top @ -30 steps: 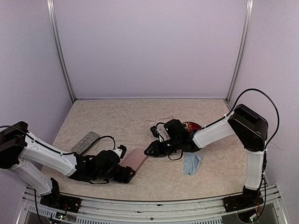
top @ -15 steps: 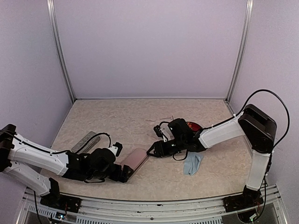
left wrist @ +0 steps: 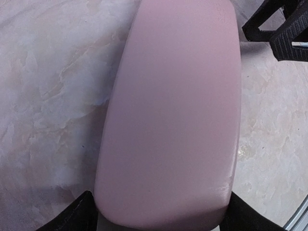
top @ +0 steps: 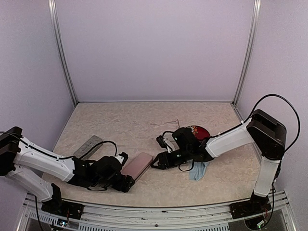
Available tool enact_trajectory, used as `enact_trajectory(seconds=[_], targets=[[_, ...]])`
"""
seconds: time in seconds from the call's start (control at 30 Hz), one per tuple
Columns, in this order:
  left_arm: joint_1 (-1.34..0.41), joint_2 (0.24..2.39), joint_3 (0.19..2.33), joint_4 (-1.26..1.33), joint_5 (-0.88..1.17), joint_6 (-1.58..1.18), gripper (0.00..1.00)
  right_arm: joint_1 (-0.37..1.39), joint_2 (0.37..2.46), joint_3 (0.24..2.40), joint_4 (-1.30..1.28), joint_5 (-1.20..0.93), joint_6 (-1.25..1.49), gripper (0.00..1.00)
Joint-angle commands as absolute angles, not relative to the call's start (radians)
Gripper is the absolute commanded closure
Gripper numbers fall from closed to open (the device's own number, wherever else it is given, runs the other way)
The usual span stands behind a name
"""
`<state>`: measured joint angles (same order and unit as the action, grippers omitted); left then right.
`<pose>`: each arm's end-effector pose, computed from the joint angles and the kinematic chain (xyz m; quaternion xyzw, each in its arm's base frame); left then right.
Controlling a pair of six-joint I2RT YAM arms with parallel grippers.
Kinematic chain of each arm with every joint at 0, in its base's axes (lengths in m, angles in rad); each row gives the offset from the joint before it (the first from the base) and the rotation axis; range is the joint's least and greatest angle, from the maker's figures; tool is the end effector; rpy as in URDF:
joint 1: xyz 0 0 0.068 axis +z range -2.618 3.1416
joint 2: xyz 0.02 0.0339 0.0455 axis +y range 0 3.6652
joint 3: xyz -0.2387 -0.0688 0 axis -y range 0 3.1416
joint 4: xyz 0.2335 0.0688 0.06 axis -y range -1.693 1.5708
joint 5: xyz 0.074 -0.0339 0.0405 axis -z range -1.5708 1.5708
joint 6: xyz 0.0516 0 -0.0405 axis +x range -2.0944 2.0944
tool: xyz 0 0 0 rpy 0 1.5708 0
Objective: Organize the sunglasses
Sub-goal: Adjust the case with sunglasses at the center of the board.
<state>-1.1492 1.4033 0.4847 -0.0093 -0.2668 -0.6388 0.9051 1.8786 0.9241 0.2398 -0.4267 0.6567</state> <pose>0.1122 -0.2169 0.1006 0.1967 0.9205 -0.1651 0.2945 0.2102 0.3023 0.1058 -0.1974 0.8714 0.4224 0.1526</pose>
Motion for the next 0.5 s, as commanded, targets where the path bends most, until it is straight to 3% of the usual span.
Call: enact_trajectory(seconds=[0.0,0.3,0.47], targets=[[-1.165,1.425,0.526,-0.075,-0.32,-0.635,0.22,0.925,1.909,0.913,0.304,-0.453,0.679,0.46],[-1.216,1.507,0.58,-0.125,-0.412,-0.627,0.47,0.943,1.959,0.929,0.338,-0.467,0.7,0.47],[-1.254,1.561,0.611,-0.137,-0.425,-0.615,0.48,0.944,1.959,0.931,0.336,-0.454,0.706,0.47]])
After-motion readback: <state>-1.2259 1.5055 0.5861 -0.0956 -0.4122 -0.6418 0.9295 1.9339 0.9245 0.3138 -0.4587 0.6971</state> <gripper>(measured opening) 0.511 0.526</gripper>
